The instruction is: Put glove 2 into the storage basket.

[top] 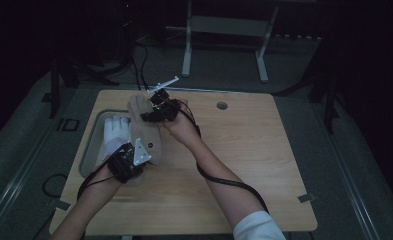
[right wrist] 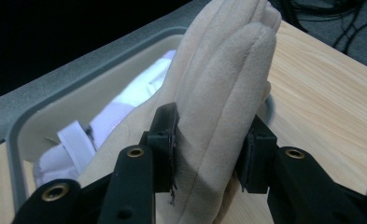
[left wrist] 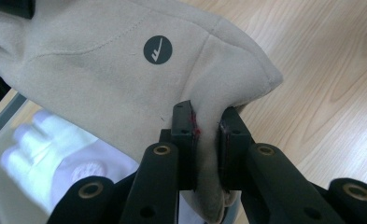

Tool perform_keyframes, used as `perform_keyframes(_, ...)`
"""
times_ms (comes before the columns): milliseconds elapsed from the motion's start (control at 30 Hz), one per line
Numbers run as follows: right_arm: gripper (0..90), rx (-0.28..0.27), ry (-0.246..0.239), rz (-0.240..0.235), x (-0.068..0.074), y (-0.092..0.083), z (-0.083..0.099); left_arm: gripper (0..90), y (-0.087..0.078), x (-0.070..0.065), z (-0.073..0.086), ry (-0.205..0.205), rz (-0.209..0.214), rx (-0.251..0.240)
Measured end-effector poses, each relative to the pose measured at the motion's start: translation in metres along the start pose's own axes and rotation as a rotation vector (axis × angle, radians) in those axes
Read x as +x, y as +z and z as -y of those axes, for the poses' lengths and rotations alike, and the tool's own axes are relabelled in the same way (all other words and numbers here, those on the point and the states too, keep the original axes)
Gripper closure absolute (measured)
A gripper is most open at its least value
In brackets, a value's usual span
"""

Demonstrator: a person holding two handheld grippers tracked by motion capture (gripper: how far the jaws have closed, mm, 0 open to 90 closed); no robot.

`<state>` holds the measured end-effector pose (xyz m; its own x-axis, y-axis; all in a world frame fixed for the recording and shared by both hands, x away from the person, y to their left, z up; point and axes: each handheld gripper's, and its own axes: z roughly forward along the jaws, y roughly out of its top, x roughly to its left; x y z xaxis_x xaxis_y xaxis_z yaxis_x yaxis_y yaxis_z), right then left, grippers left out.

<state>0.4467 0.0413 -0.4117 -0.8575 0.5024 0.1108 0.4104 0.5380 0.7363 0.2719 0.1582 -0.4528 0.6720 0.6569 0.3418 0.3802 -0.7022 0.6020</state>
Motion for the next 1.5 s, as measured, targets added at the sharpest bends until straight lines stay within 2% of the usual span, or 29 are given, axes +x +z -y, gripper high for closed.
perform_keyframes(133,63.5,0.008,-0.007,-0.017,0.010,0.012,-0.006,80.2,-0.010,0.007,0.016,-0.023,-0.020,0.012)
perform_keyframes(300,63.4,0.013,-0.039,-0.025,0.025,0.029,-0.019,80.1,-0.019,0.017,0.032,-0.047,-0.035,0.031)
perform_keyframes(333,63.4,0.025,-0.063,-0.023,0.029,0.034,-0.021,80.1,-0.019,0.017,0.032,-0.047,-0.035,0.031)
perform_keyframes(433,63.4,0.038,-0.077,-0.020,0.033,0.040,-0.023,80.2,-0.023,0.022,0.044,-0.064,-0.050,0.042)
perform_keyframes(567,63.4,0.058,-0.078,-0.038,0.038,0.057,-0.027,80.6,-0.026,0.026,0.055,-0.082,-0.059,0.052)
perform_keyframes(700,63.4,0.071,-0.084,-0.037,0.045,0.072,-0.027,81.3,-0.023,0.028,0.063,-0.095,-0.047,0.071)
perform_keyframes(900,63.3,0.124,-0.064,-0.034,0.039,0.094,-0.013,81.2,-0.008,0.027,0.069,-0.121,-0.009,0.088)
perform_keyframes(1000,62.8,0.148,-0.048,-0.037,0.033,0.102,-0.006,81.1,-0.001,0.025,0.068,-0.121,0.000,0.104)
perform_keyframes(1267,61.3,0.156,-0.043,-0.046,0.026,0.115,0.000,80.8,0.009,0.029,0.068,-0.132,0.022,0.125)
perform_keyframes(1400,56.5,0.160,-0.034,-0.053,0.023,0.116,0.001,80.2,0.013,0.030,0.069,-0.146,0.042,0.126)
perform_keyframes(1500,52.8,0.170,-0.063,-0.030,0.023,0.111,-0.001,79.8,0.014,0.029,0.070,-0.154,0.047,0.121)
